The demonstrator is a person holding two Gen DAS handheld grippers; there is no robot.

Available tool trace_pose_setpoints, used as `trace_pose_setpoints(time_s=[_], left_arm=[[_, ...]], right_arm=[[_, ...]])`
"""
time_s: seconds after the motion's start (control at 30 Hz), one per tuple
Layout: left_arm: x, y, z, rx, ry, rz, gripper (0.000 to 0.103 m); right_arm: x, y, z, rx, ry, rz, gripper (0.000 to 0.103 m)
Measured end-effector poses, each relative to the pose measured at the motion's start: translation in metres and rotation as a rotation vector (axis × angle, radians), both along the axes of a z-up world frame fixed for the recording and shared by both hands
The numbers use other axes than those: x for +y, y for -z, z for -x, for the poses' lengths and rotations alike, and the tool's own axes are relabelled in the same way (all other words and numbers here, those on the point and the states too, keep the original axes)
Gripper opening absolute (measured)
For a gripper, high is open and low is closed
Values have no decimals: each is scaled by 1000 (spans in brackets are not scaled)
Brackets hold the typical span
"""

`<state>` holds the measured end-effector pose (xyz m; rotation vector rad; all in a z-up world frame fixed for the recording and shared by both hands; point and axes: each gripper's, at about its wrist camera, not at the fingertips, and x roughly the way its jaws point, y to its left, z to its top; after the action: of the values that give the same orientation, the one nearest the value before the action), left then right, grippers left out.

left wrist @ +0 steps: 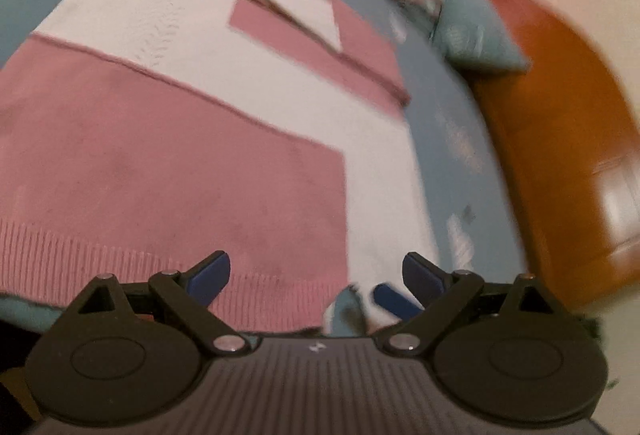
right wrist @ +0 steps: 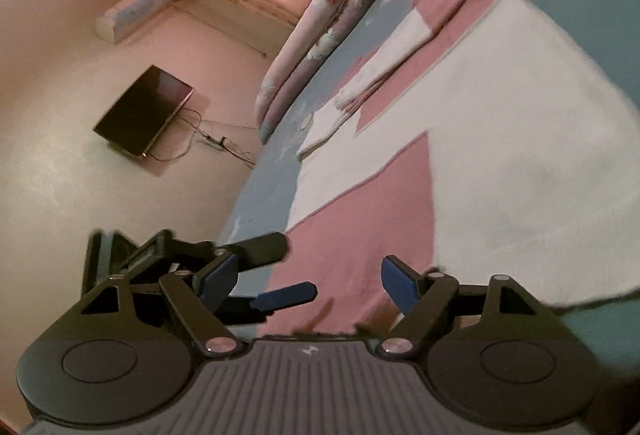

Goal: Fold clothes

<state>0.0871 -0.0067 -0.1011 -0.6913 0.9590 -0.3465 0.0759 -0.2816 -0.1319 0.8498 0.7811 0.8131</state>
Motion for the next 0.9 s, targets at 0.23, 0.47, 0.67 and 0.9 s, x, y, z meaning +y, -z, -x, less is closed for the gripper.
trace_pose_setpoints(time_s=[0.23, 0.47, 0.67, 0.9], left_arm=[[16, 0, 2, -2, -57, -1, 93], [12, 8, 1, 7, -20, 29, 93], [6, 9, 1, 9, 5, 35, 93], [5, 8, 1, 4, 15, 86, 93]], right_arm=[[10, 14, -11, 116, -8, 28, 65], [17, 25, -1, 138, 14, 106, 63], [22, 23, -3, 120, 38, 140, 62], [5, 14, 2, 23, 77, 17, 62]])
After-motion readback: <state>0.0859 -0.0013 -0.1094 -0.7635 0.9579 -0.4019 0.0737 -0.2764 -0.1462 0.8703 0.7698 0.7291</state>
